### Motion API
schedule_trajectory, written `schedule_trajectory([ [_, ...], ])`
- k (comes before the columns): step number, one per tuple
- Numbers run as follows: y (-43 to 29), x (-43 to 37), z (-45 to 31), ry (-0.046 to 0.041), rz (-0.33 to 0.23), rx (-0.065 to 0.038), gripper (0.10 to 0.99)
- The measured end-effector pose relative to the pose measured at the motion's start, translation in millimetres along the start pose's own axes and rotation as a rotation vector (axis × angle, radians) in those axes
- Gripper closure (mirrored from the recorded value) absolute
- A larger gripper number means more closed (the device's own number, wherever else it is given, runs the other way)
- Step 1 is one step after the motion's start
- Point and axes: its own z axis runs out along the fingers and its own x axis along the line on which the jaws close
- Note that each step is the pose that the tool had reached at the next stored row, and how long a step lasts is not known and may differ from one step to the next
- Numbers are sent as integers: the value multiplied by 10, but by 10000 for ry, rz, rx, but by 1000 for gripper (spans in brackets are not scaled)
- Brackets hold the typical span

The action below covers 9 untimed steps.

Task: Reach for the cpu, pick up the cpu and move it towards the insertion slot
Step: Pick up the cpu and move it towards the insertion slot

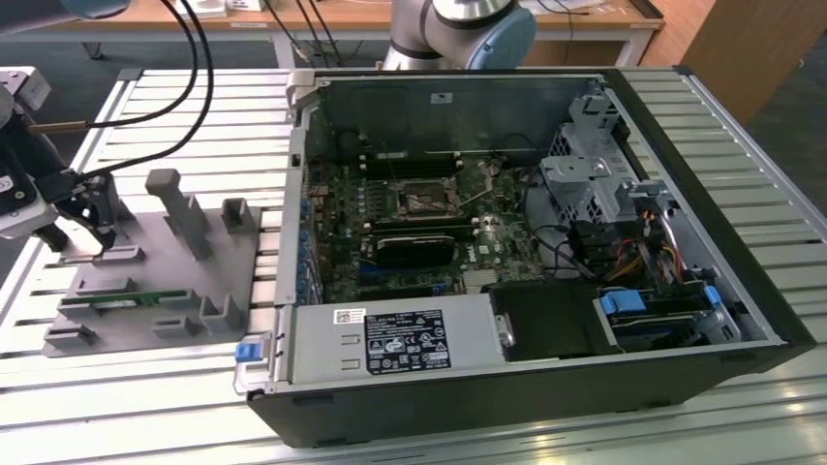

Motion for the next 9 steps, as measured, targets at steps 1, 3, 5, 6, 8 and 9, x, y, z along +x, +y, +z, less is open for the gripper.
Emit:
schedule_trajectory([
  [1, 2, 0, -5, -1, 0, 7, 545],
  [3, 4, 0, -15, 0, 0, 16, 545],
  [5, 7, 0, -24, -1, 0, 26, 545],
  [6, 8, 0, -28, -1, 0, 29, 545],
  [8, 11, 0, -36, -1, 0, 36, 545],
  [9, 13, 0, -42, -1, 0, 43, 545],
])
